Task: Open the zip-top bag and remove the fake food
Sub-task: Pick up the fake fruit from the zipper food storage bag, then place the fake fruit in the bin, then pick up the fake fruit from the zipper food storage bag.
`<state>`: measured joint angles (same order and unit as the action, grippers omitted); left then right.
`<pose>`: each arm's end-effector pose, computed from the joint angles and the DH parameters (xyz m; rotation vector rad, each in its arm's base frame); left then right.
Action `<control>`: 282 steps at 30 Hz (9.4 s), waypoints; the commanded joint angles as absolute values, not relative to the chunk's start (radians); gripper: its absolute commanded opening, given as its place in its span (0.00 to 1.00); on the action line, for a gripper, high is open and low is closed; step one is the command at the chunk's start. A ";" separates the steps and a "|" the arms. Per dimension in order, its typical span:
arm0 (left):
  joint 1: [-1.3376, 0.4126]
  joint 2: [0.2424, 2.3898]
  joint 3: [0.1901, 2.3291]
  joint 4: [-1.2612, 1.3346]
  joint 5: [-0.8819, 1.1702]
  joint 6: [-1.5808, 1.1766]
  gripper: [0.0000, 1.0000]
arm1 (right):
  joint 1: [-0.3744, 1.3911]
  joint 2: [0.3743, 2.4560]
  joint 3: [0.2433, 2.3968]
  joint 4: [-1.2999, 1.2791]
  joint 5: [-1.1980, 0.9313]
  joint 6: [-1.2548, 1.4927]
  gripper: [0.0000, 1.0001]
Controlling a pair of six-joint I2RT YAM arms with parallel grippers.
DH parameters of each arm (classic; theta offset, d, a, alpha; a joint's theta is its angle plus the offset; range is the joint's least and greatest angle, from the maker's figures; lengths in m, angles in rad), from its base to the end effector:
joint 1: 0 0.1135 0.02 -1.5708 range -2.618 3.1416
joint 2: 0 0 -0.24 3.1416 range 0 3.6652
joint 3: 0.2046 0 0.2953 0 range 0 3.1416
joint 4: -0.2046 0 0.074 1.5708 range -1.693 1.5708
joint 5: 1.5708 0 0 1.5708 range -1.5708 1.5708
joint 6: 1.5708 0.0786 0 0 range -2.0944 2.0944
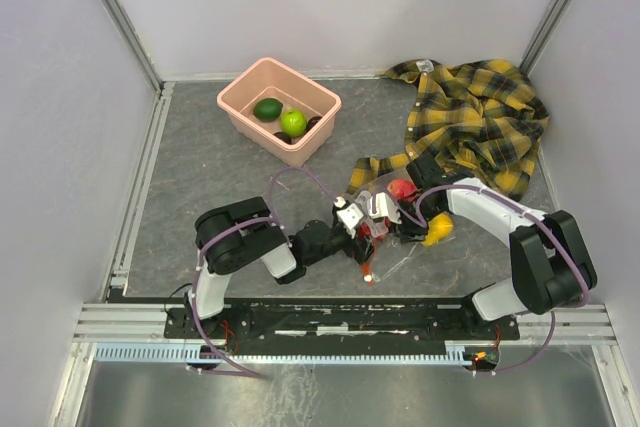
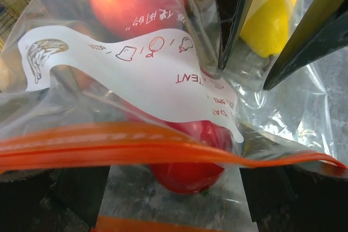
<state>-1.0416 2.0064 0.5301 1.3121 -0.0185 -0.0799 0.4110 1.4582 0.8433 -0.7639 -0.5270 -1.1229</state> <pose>0.1824 -0.3090 0.0240 0.8220 1.6062 -0.7995 0.2509 0.1525 0.0949 -1.9384 1.9095 0.5965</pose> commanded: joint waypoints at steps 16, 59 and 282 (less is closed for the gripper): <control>-1.058 1.998 0.639 1.267 -0.130 -0.128 0.79 | 0.434 1.489 0.897 -0.803 -0.584 -1.118 0.43; -1.059 1.386 0.317 0.780 -0.013 -0.237 0.35 | 0.358 1.445 0.923 -0.811 -0.600 -1.060 0.43; -0.767 1.320 0.222 1.077 0.331 -0.248 0.64 | 0.356 1.435 0.973 -0.994 -0.629 -1.202 0.47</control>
<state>-0.7315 1.2831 0.2363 0.9009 0.3641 -0.4000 0.3588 1.4467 0.9329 -0.9821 -0.6098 -1.1839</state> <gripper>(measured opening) 0.648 0.468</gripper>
